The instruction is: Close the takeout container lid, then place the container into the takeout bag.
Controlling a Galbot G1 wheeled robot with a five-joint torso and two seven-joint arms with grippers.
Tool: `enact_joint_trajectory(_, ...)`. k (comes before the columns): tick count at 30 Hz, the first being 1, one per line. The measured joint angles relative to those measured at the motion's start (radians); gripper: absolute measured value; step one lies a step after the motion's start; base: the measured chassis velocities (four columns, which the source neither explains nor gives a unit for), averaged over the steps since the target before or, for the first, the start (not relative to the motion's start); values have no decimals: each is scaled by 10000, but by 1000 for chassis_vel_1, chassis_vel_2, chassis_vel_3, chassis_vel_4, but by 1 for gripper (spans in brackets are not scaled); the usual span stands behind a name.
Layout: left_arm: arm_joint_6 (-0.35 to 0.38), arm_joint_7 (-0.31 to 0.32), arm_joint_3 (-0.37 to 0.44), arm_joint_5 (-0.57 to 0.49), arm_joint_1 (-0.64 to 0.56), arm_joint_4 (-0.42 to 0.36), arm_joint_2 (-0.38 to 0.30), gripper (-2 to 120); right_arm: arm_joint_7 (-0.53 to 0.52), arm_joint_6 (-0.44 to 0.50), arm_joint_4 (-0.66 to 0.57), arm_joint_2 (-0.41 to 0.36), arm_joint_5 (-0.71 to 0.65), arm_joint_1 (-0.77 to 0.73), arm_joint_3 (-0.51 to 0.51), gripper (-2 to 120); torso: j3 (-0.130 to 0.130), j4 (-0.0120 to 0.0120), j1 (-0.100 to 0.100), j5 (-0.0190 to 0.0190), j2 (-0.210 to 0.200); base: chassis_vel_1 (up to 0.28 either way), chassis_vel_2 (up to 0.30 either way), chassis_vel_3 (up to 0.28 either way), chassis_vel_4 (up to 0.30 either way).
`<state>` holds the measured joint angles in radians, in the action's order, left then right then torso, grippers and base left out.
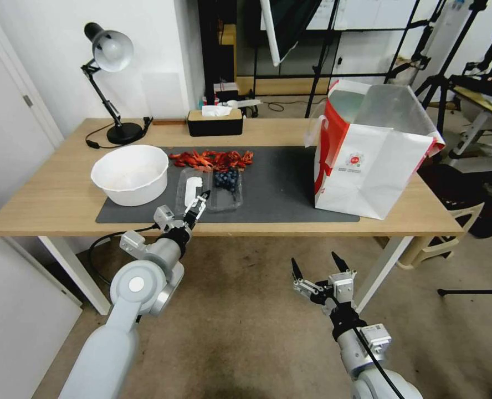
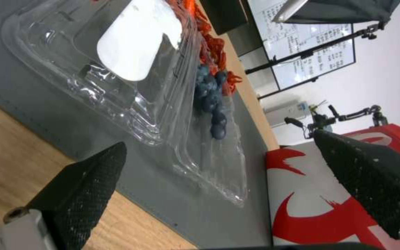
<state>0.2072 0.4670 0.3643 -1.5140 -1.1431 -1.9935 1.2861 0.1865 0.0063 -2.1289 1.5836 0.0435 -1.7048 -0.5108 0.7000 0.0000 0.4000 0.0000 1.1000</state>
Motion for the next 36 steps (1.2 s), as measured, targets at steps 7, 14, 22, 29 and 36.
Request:
enact_joint_trajectory(7, -47, -24, -46, -24, 157, 195, -49, 100, -12, 5, 24, 39, 0, 6, -39, 100, 0, 0, 0, 0, 0, 0, 0, 0, 0)
enact_joint_trajectory(14, -61, -24, -54, -57, 366, 466, -25, 100, -20, 13, 25, 32, -3, -7, -86, 100, 0, 0, 0, 0, 0, 0, 0, 0, 0)
enact_joint_trajectory(22, -169, -7, -62, -58, 559, 810, 28, 100, -27, 11, 23, 39, 15, -49, -64, 100, 0, 0, 0, 1, 0, 0, 0, 0, 0)
enact_joint_trajectory(29, -569, -99, -79, 181, 746, 1053, 94, 100, -28, 67, 23, 51, 68, -160, -48, 100, -1, -4, 0, 1, 1, 0, 0, 0, 0)
enact_joint_trajectory(36, -987, -738, -189, 911, 426, 976, 148, 100, -24, 104, 26, 62, 111, -211, -22, 100, 0, 2, 0, -3, 1, 0, 0, 0, 0)
